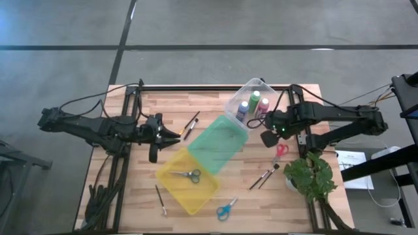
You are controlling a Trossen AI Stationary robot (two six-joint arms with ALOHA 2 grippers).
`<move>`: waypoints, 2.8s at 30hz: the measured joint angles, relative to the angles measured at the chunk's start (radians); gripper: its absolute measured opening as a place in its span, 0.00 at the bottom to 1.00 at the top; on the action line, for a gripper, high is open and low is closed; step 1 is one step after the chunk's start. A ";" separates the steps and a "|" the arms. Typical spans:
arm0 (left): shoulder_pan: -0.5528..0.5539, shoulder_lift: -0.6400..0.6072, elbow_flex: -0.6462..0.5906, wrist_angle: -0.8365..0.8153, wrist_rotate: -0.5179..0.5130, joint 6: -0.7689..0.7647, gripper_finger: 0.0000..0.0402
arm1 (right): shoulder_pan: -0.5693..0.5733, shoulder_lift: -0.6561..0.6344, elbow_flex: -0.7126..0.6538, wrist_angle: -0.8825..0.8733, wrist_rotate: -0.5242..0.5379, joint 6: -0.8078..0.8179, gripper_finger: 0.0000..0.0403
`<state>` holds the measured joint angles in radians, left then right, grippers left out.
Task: Pick & Place Paint Supplies
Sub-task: Put the orange scissors into the yellow bin
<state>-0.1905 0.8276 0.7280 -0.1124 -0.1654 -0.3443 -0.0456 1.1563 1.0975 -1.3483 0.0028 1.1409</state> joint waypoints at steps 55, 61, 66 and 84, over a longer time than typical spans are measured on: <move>0.000 0.000 -0.001 -0.016 -0.045 0.030 0.24 | 0.000 -0.008 -0.615 0.704 -0.086 0.431 0.65; 0.000 0.000 -0.001 -0.016 -0.045 0.030 0.24 | 0.000 -0.008 -0.556 0.773 -0.078 0.412 0.65; 0.000 0.000 -0.001 -0.016 -0.045 0.030 0.24 | 0.010 -0.008 -0.454 0.542 0.017 0.402 0.65; 0.000 0.000 -0.001 -0.020 -0.045 0.035 0.24 | 0.017 0.007 -0.558 0.505 0.015 0.528 0.65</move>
<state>-0.1902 0.8280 0.7273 -0.1322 -0.2100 -0.3092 -0.0284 1.1630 0.5400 -0.8436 0.0177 1.6691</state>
